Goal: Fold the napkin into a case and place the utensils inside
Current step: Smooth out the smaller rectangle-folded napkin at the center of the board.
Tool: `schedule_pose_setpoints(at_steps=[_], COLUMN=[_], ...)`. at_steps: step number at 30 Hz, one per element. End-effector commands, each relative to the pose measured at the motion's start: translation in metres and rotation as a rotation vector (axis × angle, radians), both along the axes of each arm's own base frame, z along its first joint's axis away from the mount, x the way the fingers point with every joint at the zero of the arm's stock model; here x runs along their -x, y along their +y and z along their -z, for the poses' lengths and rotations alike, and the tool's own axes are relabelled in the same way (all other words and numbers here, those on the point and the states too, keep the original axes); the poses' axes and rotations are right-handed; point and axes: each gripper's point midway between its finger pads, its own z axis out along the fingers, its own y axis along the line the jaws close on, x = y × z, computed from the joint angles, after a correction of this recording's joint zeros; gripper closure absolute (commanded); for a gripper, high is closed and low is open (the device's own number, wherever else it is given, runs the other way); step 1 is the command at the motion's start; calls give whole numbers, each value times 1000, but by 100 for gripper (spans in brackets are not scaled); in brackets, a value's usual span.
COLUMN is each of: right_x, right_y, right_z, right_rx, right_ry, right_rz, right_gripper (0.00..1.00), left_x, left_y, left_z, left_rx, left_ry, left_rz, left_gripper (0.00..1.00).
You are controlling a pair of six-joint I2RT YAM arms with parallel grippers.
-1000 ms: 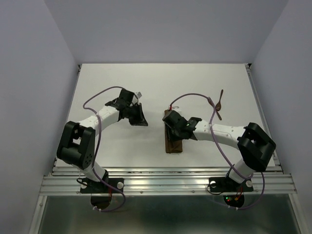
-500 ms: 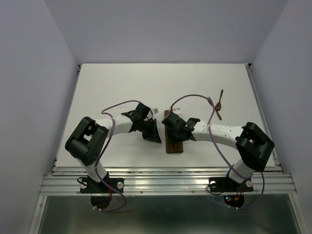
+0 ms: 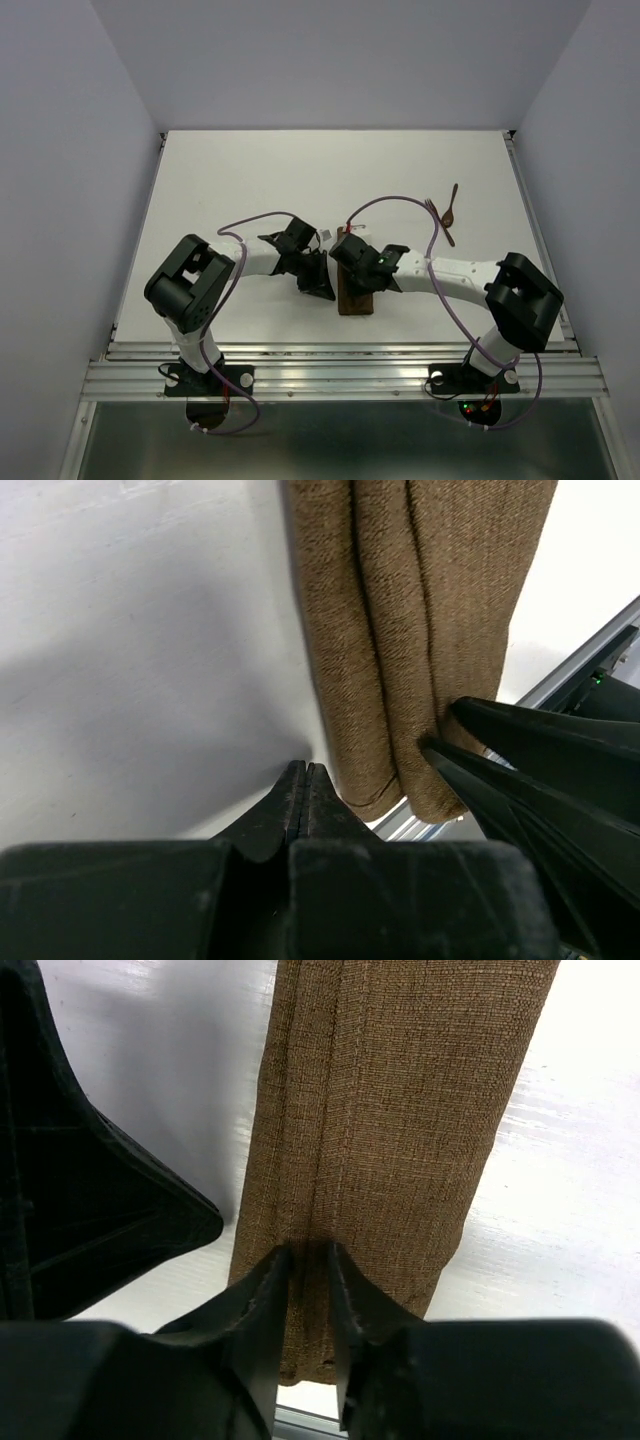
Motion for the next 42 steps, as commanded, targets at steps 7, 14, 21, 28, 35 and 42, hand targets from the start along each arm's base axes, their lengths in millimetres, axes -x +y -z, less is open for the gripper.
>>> schedule_pose_setpoints(at_steps=[7, 14, 21, 28, 35, 42], right_x=[-9, -17, -22, -24, -26, -25], right_y=[14, 20, 30, 33, 37, 38], right_z=[-8, -24, -33, -35, -40, -20], right_rx=[-25, -60, -94, -100, -115, -104], right_ry=[-36, -74, -88, -95, -104, -82], right_rz=[8, 20, 14, 11, 9, 8], right_gripper=[96, 99, 99, 99, 99, 99], left_x=[8, 12, 14, 14, 16, 17], left_y=[-11, -17, -22, -23, -24, -24], left_z=[0, -2, -3, -1, 1, 1], left_rx=[47, 71, 85, 86, 84, 85], left_ry=[12, 17, 20, 25, 31, 32], left_rz=[29, 36, 42, 39, 41, 40], left_gripper=[100, 100, 100, 100, 100, 100])
